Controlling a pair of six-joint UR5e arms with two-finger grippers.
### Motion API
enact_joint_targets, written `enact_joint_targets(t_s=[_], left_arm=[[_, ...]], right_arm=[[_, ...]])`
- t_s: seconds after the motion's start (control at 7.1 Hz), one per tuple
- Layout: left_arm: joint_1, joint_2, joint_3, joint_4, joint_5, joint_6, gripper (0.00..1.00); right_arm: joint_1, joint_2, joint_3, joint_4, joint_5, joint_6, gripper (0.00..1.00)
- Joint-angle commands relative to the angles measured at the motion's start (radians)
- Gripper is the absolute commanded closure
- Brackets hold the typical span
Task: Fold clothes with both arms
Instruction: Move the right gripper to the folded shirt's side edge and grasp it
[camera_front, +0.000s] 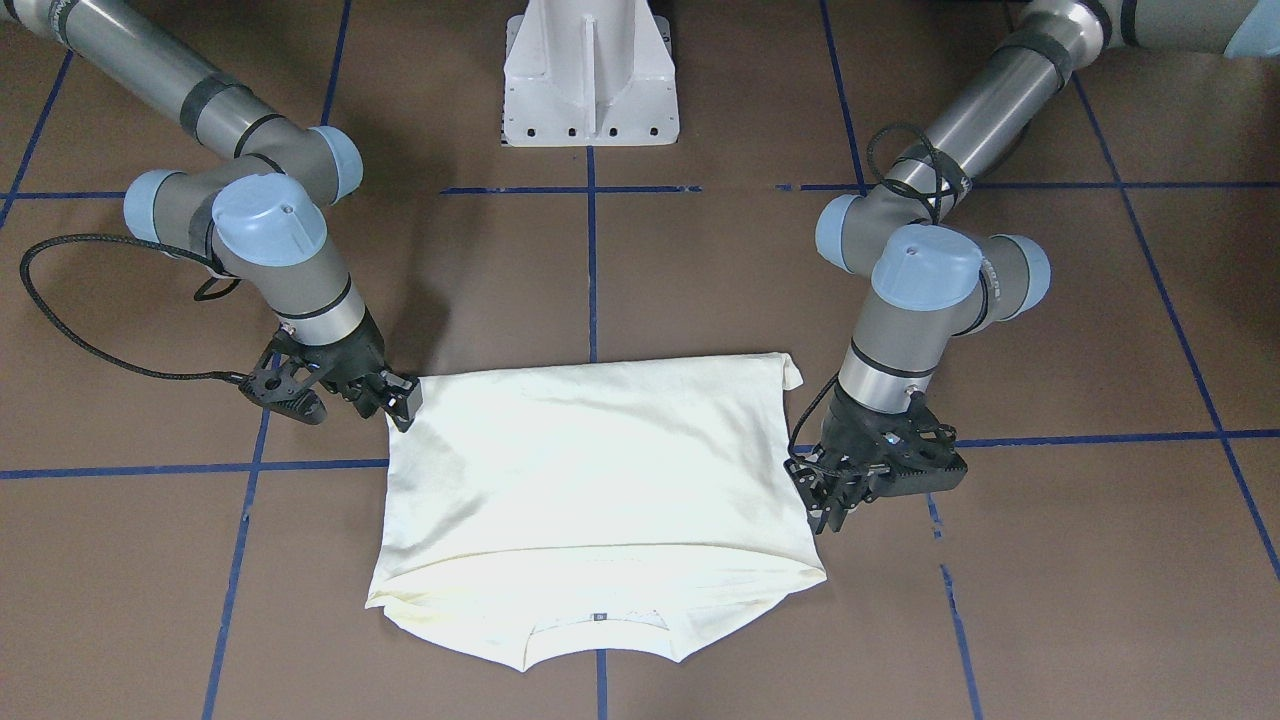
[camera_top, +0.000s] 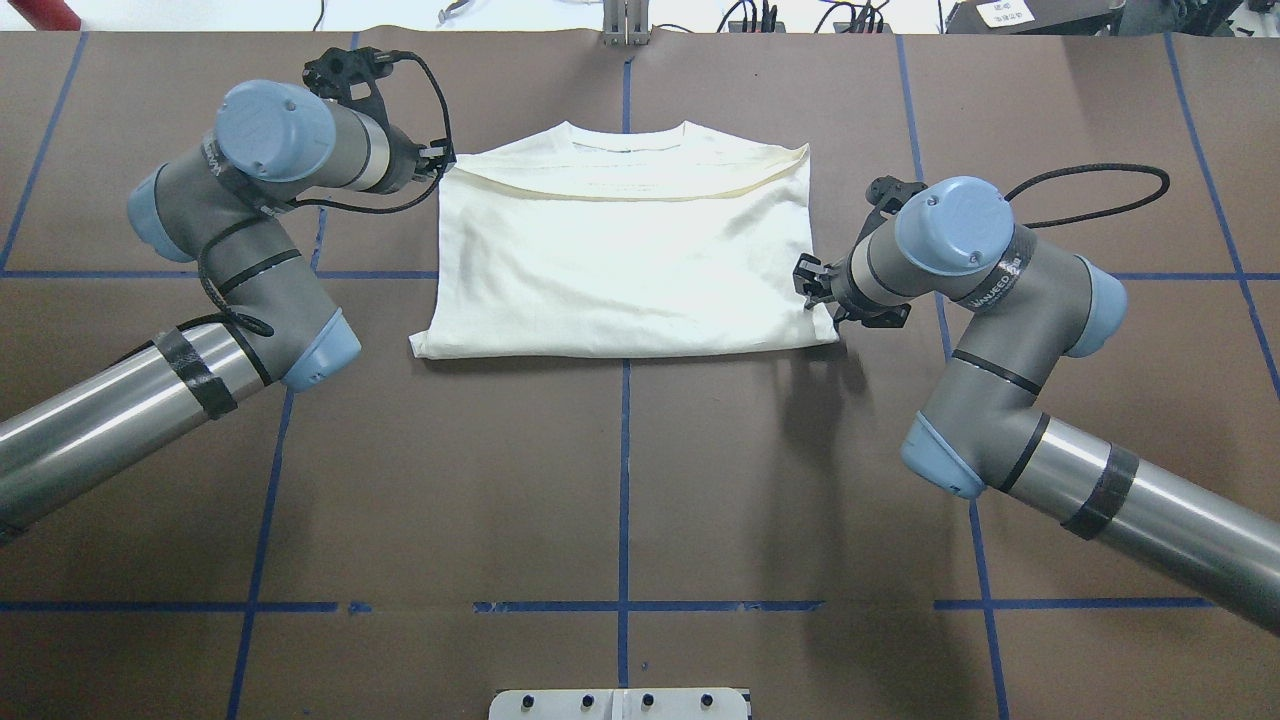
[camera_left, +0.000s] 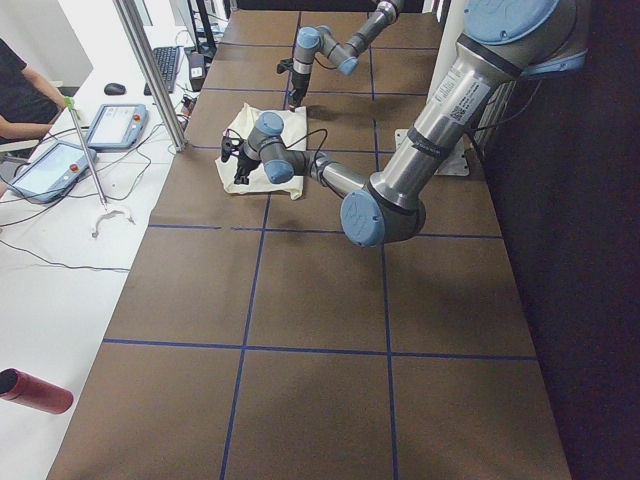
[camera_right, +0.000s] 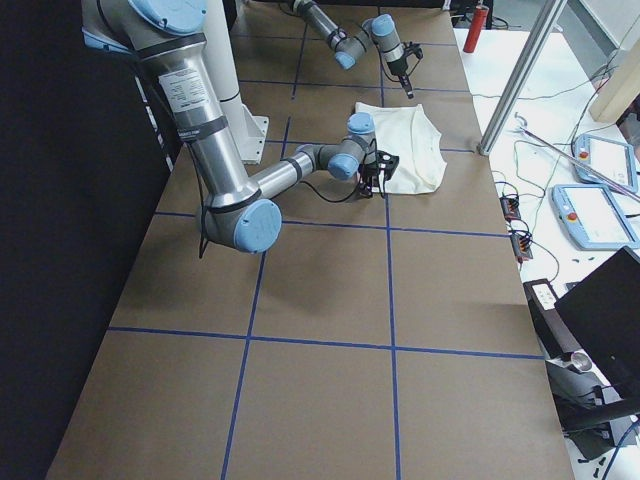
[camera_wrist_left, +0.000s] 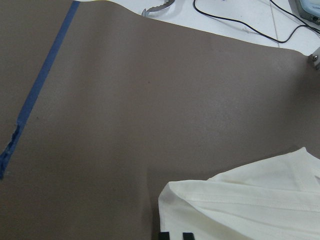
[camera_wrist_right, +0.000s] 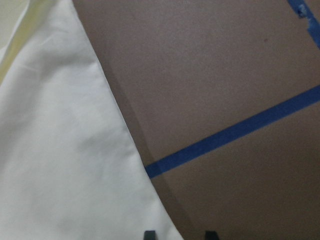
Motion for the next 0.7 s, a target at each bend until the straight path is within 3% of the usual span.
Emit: enact_joint_targets(t_s=[0.0,0.56], left_arm=[[0.0,-0.002,0.0,0.001,0.0,-0.001,0.71],[0.008,-0.003,0.0,0.003,0.0,-0.003,0.71]], right_arm=[[-0.024,-0.03,0.041,-0.007,-0.002,0.014,1.0],[-0.059,-0.123,0.197,-0.009,0.004,0.047,1.0]])
